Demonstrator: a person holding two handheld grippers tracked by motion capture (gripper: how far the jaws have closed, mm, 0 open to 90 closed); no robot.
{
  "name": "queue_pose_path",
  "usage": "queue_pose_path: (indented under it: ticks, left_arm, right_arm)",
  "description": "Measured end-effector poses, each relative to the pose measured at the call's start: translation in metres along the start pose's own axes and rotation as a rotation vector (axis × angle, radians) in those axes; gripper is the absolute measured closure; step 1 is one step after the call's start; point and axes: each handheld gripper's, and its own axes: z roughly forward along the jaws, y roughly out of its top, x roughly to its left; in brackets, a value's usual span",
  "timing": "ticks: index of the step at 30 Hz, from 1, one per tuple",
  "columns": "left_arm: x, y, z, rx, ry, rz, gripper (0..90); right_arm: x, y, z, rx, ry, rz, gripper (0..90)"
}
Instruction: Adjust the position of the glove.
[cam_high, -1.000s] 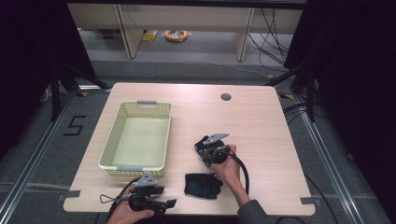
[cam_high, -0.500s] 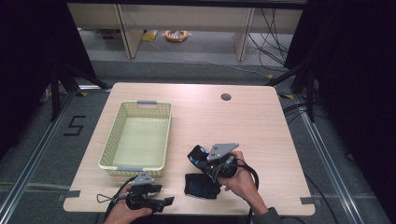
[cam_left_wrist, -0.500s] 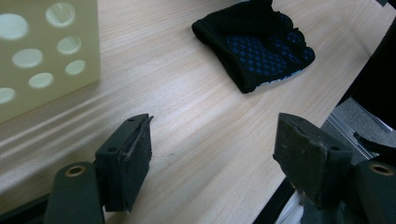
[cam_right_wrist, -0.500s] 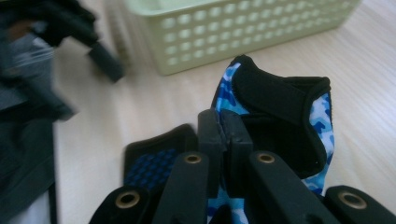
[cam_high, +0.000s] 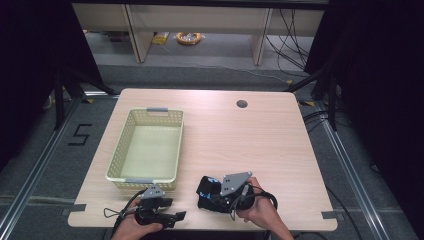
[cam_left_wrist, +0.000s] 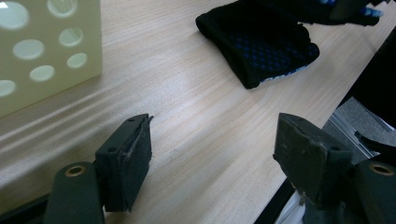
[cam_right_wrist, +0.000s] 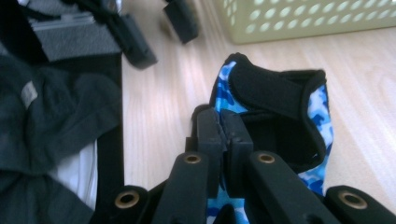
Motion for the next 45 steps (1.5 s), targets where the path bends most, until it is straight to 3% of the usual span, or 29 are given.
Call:
queue_pose_path:
  ticks: [1,5,7,8,12,13,14,22,25,26,27,28,29,30,31,32,34,35,36,37,38,40,41,42,43,44,45]
  left_arm:
    - [0.0,0.0,0.0,0.0,0.001,0.0,27.1]
    - [-0.002,0.0,0.0,0.0,0.016,-0.002,27.1]
    - [-0.002,0.0,0.0,0.001,0.015,-0.002,27.1]
    - [-0.001,0.0,0.001,-0.002,0.002,-0.005,27.1]
    - [-0.002,0.0,0.0,0.011,0.016,0.002,27.1]
    - [-0.001,-0.001,0.001,0.004,0.003,0.003,27.1]
    - [-0.001,-0.001,0.001,0.009,-0.001,0.004,27.1]
    - [-0.002,0.0,0.0,0.011,0.016,0.001,27.2]
    - [-0.002,0.0,0.0,0.01,0.014,-0.001,27.6]
    - [-0.002,0.0,0.0,0.007,0.015,0.0,27.6]
    - [-0.002,0.0,0.0,0.007,0.015,0.0,27.9]
    - [-0.001,0.001,0.001,-0.007,-0.006,-0.013,28.2]
    - [-0.001,0.001,0.001,-0.007,-0.006,-0.013,28.4]
    - [0.0,0.002,0.0,-0.017,-0.006,-0.018,28.8]
    - [0.0,0.002,0.0,-0.017,-0.006,-0.018,29.5]
    - [0.001,0.005,0.0,-0.03,-0.015,-0.042,30.3]
    - [0.002,0.007,-0.001,-0.03,-0.022,-0.047,33.9]
    - [0.001,0.009,0.0,-0.042,-0.017,-0.055,33.9]
    - [0.001,0.011,0.0,-0.04,-0.005,-0.056,35.3]
    - [0.001,0.012,0.001,-0.046,-0.026,-0.061,38.3]
    - [0.0,0.013,0.003,-0.056,-0.021,-0.067,38.3]
    - [-0.003,0.017,0.008,-0.053,-0.02,-0.064,42.1]
    - [-0.003,0.017,0.008,-0.053,-0.02,-0.064,43.1]
    - [-0.006,0.021,0.014,-0.053,-0.026,-0.063,43.7]
    - [-0.008,0.023,0.016,-0.05,-0.025,-0.064,44.1]
    - [-0.008,0.023,0.016,-0.05,-0.025,-0.064,44.6]
    - [-0.009,0.025,0.019,-0.05,-0.022,-0.066,44.6]
  right_arm:
    - [-0.001,-0.001,0.002,0.002,0.005,-0.019,88.4]
    - [0.0,-0.003,0.003,0.018,0.005,-0.017,88.4]
    - [0.001,-0.001,0.0,0.021,-0.013,-0.016,88.4]
    - [0.003,0.004,-0.007,0.004,-0.023,-0.05,88.4]
    - [0.005,0.007,-0.015,0.012,-0.034,-0.069,88.4]
    - [0.006,0.005,-0.013,0.024,-0.034,-0.052,88.4]
    - [0.005,0.003,-0.009,0.032,-0.025,-0.068,88.4]
    - [0.0,-0.011,0.009,0.093,0.023,-0.051,87.5]
    - [0.001,-0.015,0.013,0.105,0.037,-0.028,84.6]
    - [0.001,-0.015,0.017,0.112,0.046,-0.053,77.8]
    - [0.001,-0.015,0.017,0.112,0.046,-0.053,77.8]
    - [0.002,-0.015,0.017,0.108,0.045,-0.031,71.4]
    - [0.002,-0.015,0.017,0.108,0.045,-0.031,71.4]
    - [0.002,-0.013,0.014,0.078,0.023,-0.006,61.8]
    - [0.002,-0.013,0.014,0.078,0.023,-0.006,61.8]
    - [0.003,-0.011,0.005,0.041,-0.017,0.066,57.0]
    - [0.001,-0.011,0.001,0.017,-0.041,0.074,54.8]
    - [0.001,-0.012,-0.005,-0.008,-0.079,0.118,52.6]
    - [-0.001,-0.014,-0.01,-0.031,-0.113,0.171,51.8]
    - [-0.005,-0.021,-0.02,-0.054,-0.18,0.282,50.2]
    - [-0.005,-0.021,-0.02,-0.054,-0.18,0.282,50.2]
    - [-0.012,-0.037,-0.028,-0.06,-0.269,0.407,48.7]
    - [-0.012,-0.037,-0.028,-0.06,-0.269,0.407,48.7]
    - [-0.014,-0.047,-0.033,-0.064,-0.306,0.532,46.4]
    - [-0.015,-0.051,-0.033,-0.072,-0.3,0.58,45.7]
    - [-0.016,-0.053,-0.033,-0.079,-0.308,0.612,44.3]
    - [-0.016,-0.053,-0.033,-0.079,-0.308,0.612,44.3]
